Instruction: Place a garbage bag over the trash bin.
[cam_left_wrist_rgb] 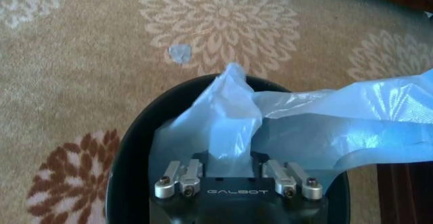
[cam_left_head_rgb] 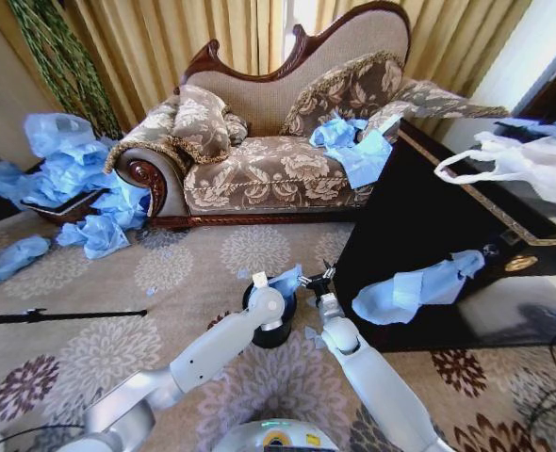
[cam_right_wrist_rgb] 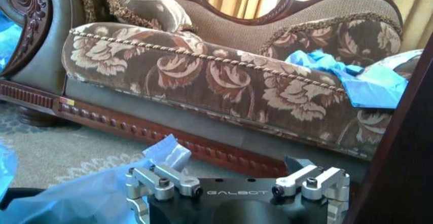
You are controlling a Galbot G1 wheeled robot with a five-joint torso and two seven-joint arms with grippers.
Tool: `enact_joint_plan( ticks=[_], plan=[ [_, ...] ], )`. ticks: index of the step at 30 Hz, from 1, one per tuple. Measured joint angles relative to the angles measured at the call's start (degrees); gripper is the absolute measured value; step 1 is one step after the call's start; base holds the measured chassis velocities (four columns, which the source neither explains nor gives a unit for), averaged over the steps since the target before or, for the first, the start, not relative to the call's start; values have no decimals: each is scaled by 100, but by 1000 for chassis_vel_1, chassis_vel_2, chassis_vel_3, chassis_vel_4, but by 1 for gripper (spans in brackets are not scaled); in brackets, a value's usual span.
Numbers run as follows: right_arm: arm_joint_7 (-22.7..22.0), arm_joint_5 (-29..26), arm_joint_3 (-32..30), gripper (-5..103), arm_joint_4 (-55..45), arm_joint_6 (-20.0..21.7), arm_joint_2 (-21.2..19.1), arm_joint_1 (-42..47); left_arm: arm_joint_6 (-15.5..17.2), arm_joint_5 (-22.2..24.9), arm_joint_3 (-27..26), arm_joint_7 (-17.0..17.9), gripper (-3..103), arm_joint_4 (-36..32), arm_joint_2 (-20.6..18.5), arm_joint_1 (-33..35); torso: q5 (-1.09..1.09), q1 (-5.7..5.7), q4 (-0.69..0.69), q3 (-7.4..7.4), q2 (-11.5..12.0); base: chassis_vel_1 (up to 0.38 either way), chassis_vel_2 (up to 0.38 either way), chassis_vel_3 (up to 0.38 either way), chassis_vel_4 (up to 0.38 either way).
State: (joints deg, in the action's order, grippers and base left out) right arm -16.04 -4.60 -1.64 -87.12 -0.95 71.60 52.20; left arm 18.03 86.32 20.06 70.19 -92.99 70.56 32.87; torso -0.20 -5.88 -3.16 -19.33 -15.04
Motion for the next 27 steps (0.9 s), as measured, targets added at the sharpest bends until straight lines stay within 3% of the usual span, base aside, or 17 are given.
enact_joint_plan(
  ticks=[1, 4, 5, 10, 16, 27],
  plan=[
    [-1, 1, -5, 100, 1, -4, 2, -3, -6, 48, -9, 10, 41, -52, -23, 15, 0, 0, 0, 0, 0, 0, 0, 0, 0],
    [-5, 2, -14, 100, 40, -30, 24, -32, -19, 248, -65, 65, 24, -288, -122, 63, -1, 0, -1, 0, 0, 0, 0, 0, 0],
    [-5, 2, -14, 100, 40, -30, 24, -32, -19, 248, -65, 65, 24, -288, -122, 63, -1, 0, -1, 0, 0, 0, 0, 0, 0],
    [-42, 35, -36, 100, 221, -93, 153, -158, -24, 559, -205, 147, 3, -661, -324, 158, 0, 0, 0, 0, 0, 0, 0, 0, 0],
    [-144, 58, -111, 100, 513, -144, 331, -400, -24, 840, -435, 199, 0, -1029, -597, 284, -1, 0, 0, 0, 0, 0, 0, 0, 0],
    [-402, 97, -258, 100, 1120, -247, 671, -883, 120, 1831, -1217, 266, 0, -2302, -1796, 909, -1, 0, 0, 0, 0, 0, 0, 0, 0]
  ],
)
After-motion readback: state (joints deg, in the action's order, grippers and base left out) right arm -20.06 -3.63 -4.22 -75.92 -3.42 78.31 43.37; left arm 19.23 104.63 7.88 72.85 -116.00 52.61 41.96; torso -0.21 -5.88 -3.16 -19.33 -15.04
